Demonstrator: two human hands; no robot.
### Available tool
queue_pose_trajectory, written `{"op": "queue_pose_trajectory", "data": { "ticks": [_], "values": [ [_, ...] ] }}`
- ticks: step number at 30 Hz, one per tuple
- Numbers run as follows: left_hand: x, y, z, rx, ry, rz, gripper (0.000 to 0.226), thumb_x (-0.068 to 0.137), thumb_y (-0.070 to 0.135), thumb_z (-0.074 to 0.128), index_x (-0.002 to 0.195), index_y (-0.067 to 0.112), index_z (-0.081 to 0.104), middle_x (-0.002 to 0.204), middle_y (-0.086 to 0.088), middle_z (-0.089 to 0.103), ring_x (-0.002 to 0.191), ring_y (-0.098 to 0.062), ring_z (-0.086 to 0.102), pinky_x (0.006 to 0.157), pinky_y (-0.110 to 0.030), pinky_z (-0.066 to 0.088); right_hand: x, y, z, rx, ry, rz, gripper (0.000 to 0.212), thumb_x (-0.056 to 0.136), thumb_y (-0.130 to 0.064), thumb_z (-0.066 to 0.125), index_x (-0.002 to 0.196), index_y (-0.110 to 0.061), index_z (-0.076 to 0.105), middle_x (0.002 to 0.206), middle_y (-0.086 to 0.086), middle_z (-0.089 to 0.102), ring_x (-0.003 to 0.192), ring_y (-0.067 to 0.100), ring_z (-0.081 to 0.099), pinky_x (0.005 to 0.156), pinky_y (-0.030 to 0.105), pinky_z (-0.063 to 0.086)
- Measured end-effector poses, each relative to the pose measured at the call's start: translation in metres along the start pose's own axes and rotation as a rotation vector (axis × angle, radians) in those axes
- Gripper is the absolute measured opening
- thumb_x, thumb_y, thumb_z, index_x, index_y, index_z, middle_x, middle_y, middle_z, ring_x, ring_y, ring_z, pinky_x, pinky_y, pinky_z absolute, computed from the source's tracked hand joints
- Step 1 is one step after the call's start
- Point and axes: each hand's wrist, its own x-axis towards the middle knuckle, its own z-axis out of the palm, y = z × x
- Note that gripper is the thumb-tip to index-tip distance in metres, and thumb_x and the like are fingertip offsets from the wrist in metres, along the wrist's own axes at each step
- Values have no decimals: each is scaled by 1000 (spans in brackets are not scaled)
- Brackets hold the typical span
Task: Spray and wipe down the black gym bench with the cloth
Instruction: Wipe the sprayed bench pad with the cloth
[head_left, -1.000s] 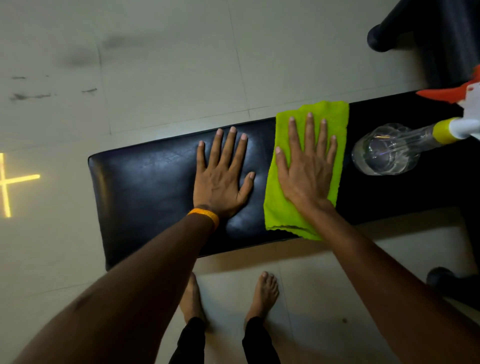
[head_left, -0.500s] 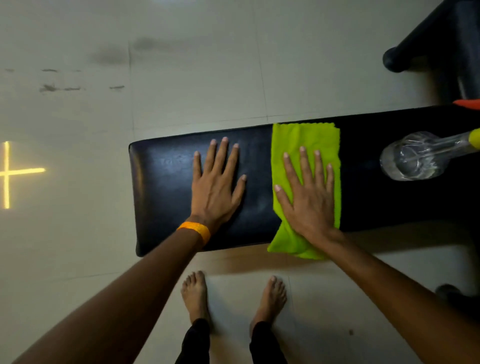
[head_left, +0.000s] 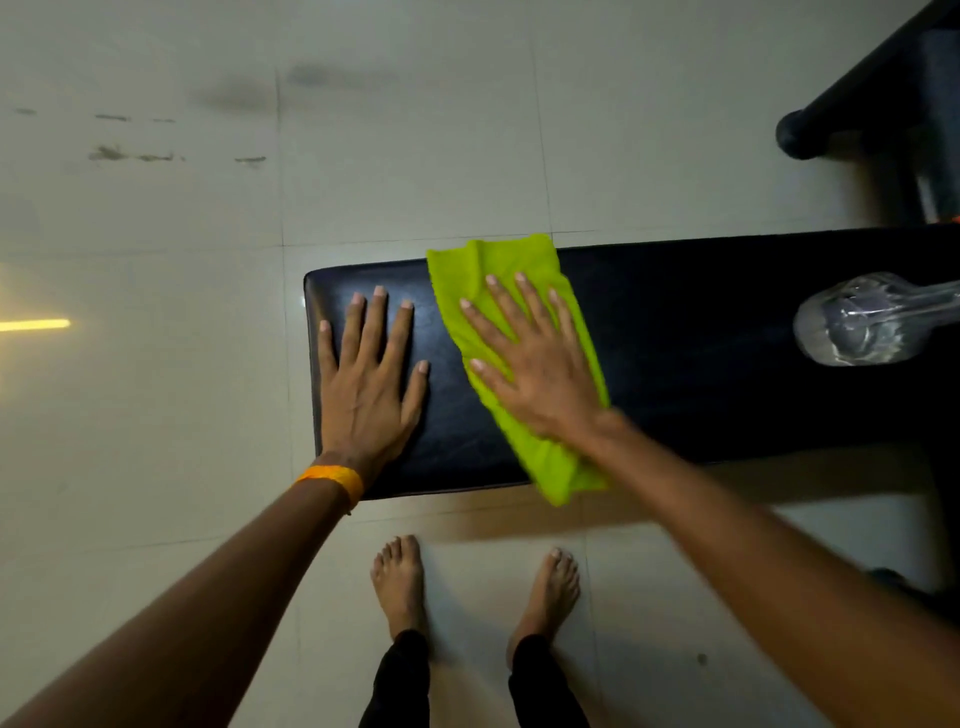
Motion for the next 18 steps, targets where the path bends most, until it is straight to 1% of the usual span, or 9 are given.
{"op": "queue_pose_trajectory", "data": {
  "ticks": [2, 5, 7, 9, 11, 13, 14, 16, 18],
  "values": [
    [1, 0, 1, 12, -5, 5, 66, 101, 46, 27, 160, 17, 26, 169, -12, 16, 157, -32, 12, 124, -63, 11, 11, 53, -6, -71, -19, -41, 62, 102, -57, 27, 159, -35, 23, 169, 5, 18, 156, 31, 13, 125, 52, 10],
    [2, 3, 2, 30, -17, 0, 66, 102, 46, 26, 161, 17, 23, 169, -13, 14, 157, -32, 9, 124, -63, 9, 4, 86, -14, 18, 99, 494, 64, 102, -59, 22, 159, -31, 27, 168, 8, 21, 155, 32, 15, 126, 53, 12],
    [3, 4, 2, 42, -18, -1, 66, 102, 46, 26, 161, 17, 23, 169, -13, 14, 157, -32, 9, 124, -64, 9, -7, 45, -8, 43, 170, 766, 65, 101, -59, 24, 160, -32, 24, 169, 6, 18, 156, 32, 11, 125, 56, 12],
    [2, 5, 3, 42, -21, 0, 66, 102, 45, 27, 160, 16, 23, 169, -14, 14, 157, -33, 9, 123, -64, 9, -21, -14, 0, 37, 146, 684, 65, 102, -57, 26, 160, -31, 21, 169, 7, 14, 157, 34, 7, 125, 56, 11],
    [2, 3, 3, 32, -22, 12, 66, 102, 45, 27, 160, 15, 23, 169, -14, 15, 157, -33, 10, 123, -65, 10, -38, -52, 5, 40, 38, 370, 63, 103, -55, 28, 161, -32, 18, 170, 6, 10, 157, 34, 5, 125, 55, 9],
    [2, 3, 3, 20, -24, 24, 66, 102, 45, 27, 160, 14, 25, 169, -15, 16, 157, -33, 11, 123, -65, 10, -47, -42, 5, 36, -7, 108, 61, 104, -54, 32, 160, -35, 20, 170, 3, 11, 157, 31, 6, 125, 53, 12],
    [2, 4, 2, 18, -24, 19, 66, 102, 45, 28, 160, 13, 26, 169, -15, 16, 157, -33, 11, 123, -64, 9, -49, -22, 4, 39, -5, 57, 60, 104, -54, 33, 160, -36, 21, 170, 2, 13, 157, 30, 7, 125, 52, 13],
    [3, 9, 0, 12, -38, -5, 66, 100, 43, 28, 158, 11, 28, 168, -17, 17, 157, -35, 11, 124, -63, 7, -58, 27, 2, 9, 14, 139, 60, 103, -56, 31, 159, -37, 22, 170, 2, 14, 157, 29, 8, 125, 51, 15],
    [9, 17, -4, 0, -50, -5, 66, 100, 41, 29, 156, 6, 31, 167, -19, 20, 156, -35, 13, 124, -62, 7, -73, 79, -4, -9, 57, 373, 62, 103, -59, 27, 160, -35, 22, 170, 4, 14, 157, 31, 9, 124, 53, 16]
  ]
}}
